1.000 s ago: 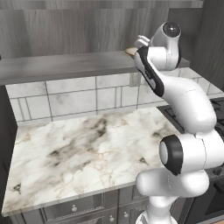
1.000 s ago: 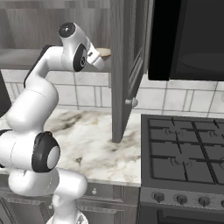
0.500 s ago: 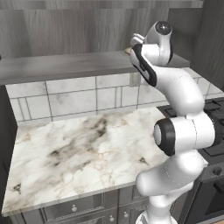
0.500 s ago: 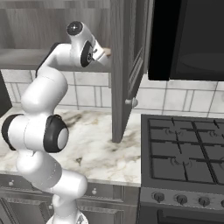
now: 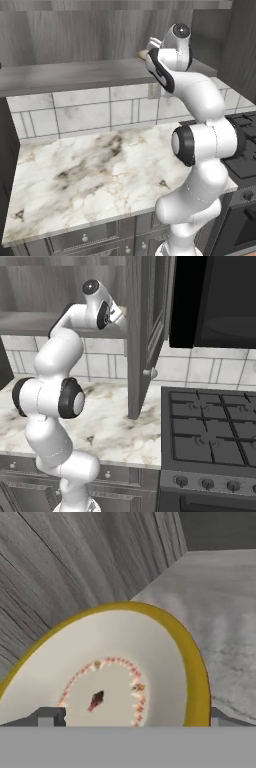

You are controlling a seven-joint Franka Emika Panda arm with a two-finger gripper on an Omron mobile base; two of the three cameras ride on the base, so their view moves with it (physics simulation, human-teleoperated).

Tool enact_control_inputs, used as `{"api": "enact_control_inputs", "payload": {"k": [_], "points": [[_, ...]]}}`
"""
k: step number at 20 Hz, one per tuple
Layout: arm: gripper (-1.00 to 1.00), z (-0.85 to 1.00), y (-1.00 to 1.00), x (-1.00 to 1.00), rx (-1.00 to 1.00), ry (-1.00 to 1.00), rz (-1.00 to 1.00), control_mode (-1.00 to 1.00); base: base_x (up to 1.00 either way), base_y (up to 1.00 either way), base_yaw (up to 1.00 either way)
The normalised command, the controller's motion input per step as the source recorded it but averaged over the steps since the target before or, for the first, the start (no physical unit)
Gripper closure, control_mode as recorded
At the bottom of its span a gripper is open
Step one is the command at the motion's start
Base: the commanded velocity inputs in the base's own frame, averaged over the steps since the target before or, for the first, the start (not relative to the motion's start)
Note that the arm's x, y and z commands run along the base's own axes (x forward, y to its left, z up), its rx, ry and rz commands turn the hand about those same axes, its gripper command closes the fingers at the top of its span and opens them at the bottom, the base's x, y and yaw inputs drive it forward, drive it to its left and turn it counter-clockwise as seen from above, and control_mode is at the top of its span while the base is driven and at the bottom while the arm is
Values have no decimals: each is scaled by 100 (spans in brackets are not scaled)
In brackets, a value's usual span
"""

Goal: Take the smaller bowl and place it next to the appetizer plate on the dining counter , and place the larger bowl next to the plate with cooked food.

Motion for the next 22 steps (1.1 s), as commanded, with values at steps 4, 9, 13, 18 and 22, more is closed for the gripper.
{"api": "enact_control_inputs", "payload": {"k": [4, 9, 13, 18, 22], "points": [[-100, -13, 0, 42, 0, 0, 0, -100, 0, 0, 0], [-100, -2, 0, 35, 0, 0, 0, -100, 0, 0, 0], [100, 0, 0, 17, 0, 0, -1, -100, 0, 0, 0], [100, 0, 0, 0, 0, 0, 0, -100, 0, 0, 0], [100, 0, 0, 0, 0, 0, 0, -100, 0, 0, 0]]}}
